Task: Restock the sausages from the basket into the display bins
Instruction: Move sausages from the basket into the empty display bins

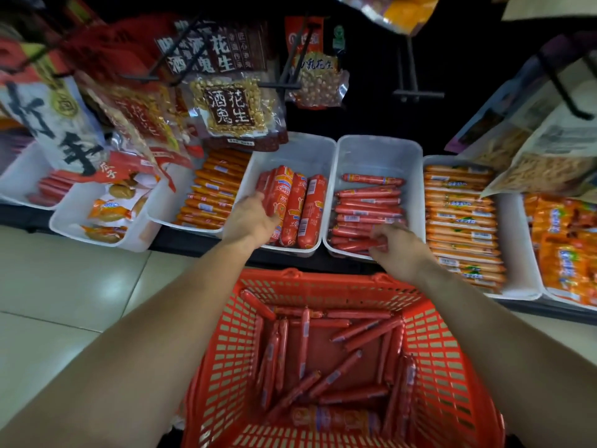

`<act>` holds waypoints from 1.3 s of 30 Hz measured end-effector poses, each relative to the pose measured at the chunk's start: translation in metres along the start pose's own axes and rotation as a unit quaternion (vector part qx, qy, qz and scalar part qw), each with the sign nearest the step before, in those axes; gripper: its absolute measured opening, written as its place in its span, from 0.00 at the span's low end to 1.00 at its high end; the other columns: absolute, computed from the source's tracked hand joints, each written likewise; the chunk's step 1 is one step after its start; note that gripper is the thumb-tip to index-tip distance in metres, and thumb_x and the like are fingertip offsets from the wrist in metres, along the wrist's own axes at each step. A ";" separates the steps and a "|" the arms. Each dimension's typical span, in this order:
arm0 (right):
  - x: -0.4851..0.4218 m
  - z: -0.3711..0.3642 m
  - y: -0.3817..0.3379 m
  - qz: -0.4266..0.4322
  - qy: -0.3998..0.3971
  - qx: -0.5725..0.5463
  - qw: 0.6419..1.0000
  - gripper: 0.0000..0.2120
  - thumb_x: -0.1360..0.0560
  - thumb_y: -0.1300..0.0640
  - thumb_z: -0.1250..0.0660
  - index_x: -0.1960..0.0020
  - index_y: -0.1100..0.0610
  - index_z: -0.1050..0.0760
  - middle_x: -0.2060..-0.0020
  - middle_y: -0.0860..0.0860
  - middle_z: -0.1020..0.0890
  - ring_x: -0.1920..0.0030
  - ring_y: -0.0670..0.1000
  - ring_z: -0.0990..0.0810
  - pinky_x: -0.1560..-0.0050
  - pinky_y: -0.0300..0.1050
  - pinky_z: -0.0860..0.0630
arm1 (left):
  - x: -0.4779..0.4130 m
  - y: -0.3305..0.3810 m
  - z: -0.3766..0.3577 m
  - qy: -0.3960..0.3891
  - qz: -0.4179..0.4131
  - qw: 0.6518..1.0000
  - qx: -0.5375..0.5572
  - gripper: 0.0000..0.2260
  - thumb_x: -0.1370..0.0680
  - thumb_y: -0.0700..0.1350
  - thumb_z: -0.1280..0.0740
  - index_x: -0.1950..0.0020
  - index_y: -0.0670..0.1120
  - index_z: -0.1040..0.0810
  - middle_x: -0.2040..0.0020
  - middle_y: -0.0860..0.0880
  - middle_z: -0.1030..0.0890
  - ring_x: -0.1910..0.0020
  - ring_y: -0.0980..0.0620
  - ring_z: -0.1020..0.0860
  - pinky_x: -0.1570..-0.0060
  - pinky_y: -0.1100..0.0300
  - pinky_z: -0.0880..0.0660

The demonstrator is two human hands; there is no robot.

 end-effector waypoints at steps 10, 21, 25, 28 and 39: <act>0.120 -0.001 -0.017 -0.019 0.064 -0.053 0.996 0.10 0.27 0.58 0.32 0.47 0.51 0.19 0.49 0.50 0.19 0.50 0.53 0.19 0.49 0.43 0.25 | 0.149 -0.019 -0.009 -0.084 -0.033 0.993 0.079 0.06 0.24 0.45 0.30 0.60 0.56 0.20 0.57 0.56 0.17 0.53 0.54 0.18 0.50 0.62 0.27; 0.186 -0.128 0.076 -0.226 -0.134 -0.047 0.964 0.25 0.28 0.49 0.31 0.35 0.60 0.27 0.41 0.64 0.21 0.40 0.63 0.23 0.44 0.49 0.27 | 0.225 -0.075 -0.137 -0.260 0.012 0.964 -0.061 0.17 0.24 0.55 0.31 0.38 0.50 0.23 0.40 0.45 0.19 0.41 0.42 0.21 0.43 0.53 0.26; 0.185 -0.164 0.094 -0.321 -0.103 -0.063 0.939 0.35 0.26 0.45 0.33 0.28 0.63 0.38 0.33 0.68 0.30 0.34 0.69 0.29 0.35 0.57 0.28 | 0.209 -0.093 -0.165 -0.220 0.053 0.971 -0.080 0.29 0.27 0.61 0.31 0.31 0.48 0.29 0.36 0.41 0.23 0.39 0.39 0.23 0.39 0.49 0.26; 0.183 -0.176 0.093 -0.378 -0.071 -0.059 0.921 0.42 0.25 0.45 0.31 0.22 0.62 0.48 0.29 0.65 0.34 0.31 0.67 0.30 0.34 0.58 0.30 | 0.200 -0.106 -0.184 -0.195 0.093 0.972 -0.089 0.40 0.27 0.61 0.30 0.22 0.45 0.42 0.27 0.38 0.34 0.29 0.36 0.32 0.30 0.47 0.34; 0.149 -0.218 0.110 -0.323 -0.104 -0.085 0.937 0.58 0.32 0.38 0.25 0.20 0.57 0.60 0.24 0.64 0.45 0.25 0.68 0.42 0.28 0.60 0.40 | 0.185 -0.128 -0.227 -0.118 0.143 0.982 -0.033 0.57 0.35 0.60 0.22 0.20 0.46 0.57 0.26 0.38 0.36 0.28 0.36 0.35 0.27 0.46 0.39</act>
Point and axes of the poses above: each hand's wrist, its own x-axis away from the middle knuckle, its own z-axis out of the back of the hand, y = z × x, the point moved 5 cm from there along -x, towards the middle knuckle
